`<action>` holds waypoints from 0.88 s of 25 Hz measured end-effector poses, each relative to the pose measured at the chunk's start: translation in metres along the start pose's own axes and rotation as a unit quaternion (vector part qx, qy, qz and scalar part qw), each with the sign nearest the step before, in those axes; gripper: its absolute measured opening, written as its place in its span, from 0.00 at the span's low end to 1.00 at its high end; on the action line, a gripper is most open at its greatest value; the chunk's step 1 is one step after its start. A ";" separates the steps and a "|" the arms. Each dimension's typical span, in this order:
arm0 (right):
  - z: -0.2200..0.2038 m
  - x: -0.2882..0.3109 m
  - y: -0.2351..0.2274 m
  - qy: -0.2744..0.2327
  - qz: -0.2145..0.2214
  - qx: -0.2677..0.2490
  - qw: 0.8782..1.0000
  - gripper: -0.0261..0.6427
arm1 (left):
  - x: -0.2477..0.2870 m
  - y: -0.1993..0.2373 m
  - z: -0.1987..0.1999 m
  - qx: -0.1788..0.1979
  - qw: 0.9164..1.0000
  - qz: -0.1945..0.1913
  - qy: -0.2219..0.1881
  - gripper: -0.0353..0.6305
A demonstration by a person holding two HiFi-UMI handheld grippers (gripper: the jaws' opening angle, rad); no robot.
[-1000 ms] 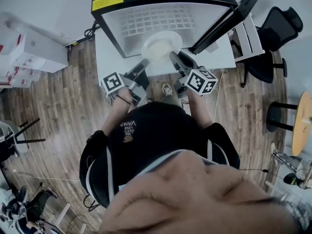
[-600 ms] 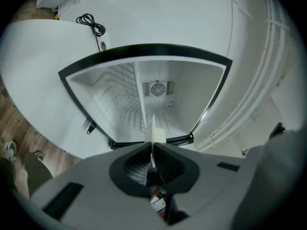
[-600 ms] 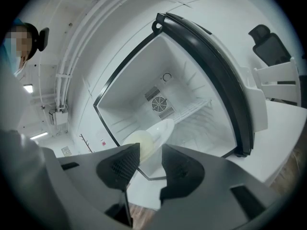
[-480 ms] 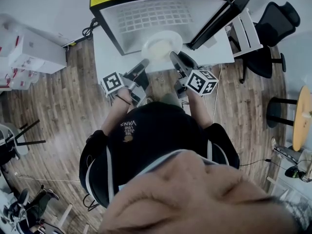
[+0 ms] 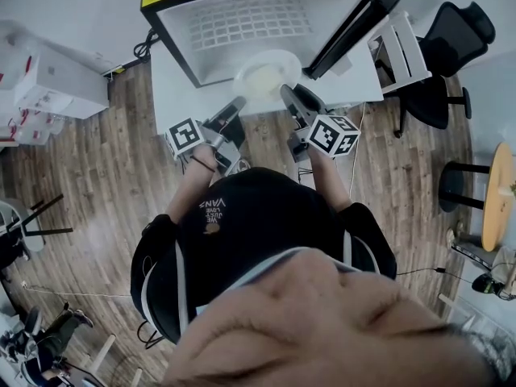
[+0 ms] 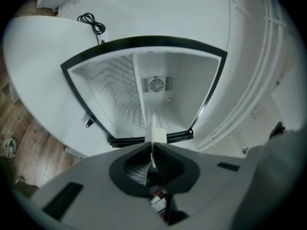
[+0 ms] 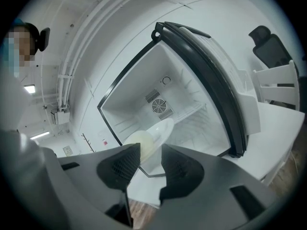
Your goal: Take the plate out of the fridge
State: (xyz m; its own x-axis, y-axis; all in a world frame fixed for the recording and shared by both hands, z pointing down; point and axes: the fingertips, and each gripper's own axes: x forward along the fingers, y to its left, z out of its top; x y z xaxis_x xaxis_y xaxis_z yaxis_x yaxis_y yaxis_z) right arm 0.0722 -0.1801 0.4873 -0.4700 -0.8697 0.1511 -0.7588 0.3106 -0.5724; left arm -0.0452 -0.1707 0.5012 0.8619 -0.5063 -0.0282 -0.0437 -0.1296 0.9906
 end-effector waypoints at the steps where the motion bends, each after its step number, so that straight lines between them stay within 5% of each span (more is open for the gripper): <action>1: 0.000 -0.003 0.000 0.001 0.001 0.000 1.000 0.26 | 0.000 -0.001 -0.003 -0.001 1.000 0.000 -0.002 0.10; 22: -0.015 -0.089 -0.008 0.019 0.016 -0.002 1.000 0.25 | -0.008 -0.009 -0.093 -0.004 1.000 0.007 -0.023 0.10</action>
State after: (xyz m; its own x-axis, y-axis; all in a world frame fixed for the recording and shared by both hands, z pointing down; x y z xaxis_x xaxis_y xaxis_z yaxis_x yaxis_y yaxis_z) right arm 0.1132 -0.0998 0.4905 -0.5107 -0.8441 0.1631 -0.7448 0.3396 -0.5744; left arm -0.0045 -0.0861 0.5050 0.8375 -0.5460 -0.0195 -0.0515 -0.1145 0.9921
